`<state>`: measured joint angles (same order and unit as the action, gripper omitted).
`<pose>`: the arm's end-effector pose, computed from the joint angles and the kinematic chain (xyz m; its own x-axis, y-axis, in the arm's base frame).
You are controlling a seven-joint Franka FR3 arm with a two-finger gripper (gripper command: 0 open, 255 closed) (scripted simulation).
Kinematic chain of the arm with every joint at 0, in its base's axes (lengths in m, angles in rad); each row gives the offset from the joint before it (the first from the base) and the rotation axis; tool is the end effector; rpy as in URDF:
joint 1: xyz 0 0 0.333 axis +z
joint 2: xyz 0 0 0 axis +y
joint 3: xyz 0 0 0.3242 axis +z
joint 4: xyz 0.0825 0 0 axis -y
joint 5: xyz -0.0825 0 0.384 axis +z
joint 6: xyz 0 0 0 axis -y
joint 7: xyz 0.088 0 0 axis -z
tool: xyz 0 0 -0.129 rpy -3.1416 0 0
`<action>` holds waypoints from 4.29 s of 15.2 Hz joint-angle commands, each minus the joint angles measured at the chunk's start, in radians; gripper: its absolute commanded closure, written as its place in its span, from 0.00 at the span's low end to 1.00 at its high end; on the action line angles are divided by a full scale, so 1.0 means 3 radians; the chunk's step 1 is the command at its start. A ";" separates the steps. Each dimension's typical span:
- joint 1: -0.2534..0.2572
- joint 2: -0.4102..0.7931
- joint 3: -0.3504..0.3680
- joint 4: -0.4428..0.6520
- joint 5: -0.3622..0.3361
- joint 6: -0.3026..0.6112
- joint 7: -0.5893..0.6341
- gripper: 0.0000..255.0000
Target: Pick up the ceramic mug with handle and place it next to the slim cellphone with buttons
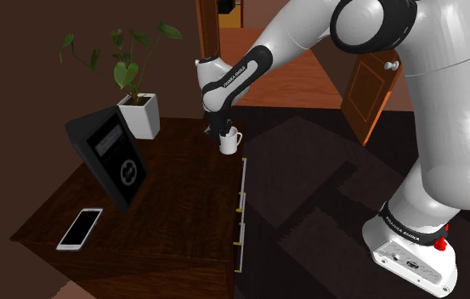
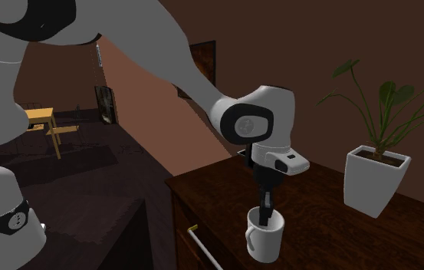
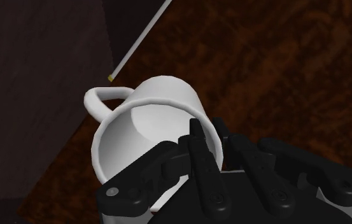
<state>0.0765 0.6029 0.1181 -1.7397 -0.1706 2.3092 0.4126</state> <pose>0.6585 0.1175 0.2151 0.9927 -0.1209 -0.0045 -0.1204 -0.9907 0.0631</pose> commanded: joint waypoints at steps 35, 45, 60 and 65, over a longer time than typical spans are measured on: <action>-0.0042 -0.0713 0.0084 0.0439 0.0161 -0.1143 -0.0152 1.00; 0.0427 -0.0807 0.0302 0.0297 0.0114 -0.1147 0.0550 1.00; 0.1231 -0.0390 0.0578 0.0907 -0.0040 -0.1429 0.1592 1.00; 0.1549 -0.0085 0.0628 0.1380 -0.0119 -0.1625 0.1903 1.00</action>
<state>0.5203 0.5617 0.3030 -1.3521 -0.2020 1.8342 0.9618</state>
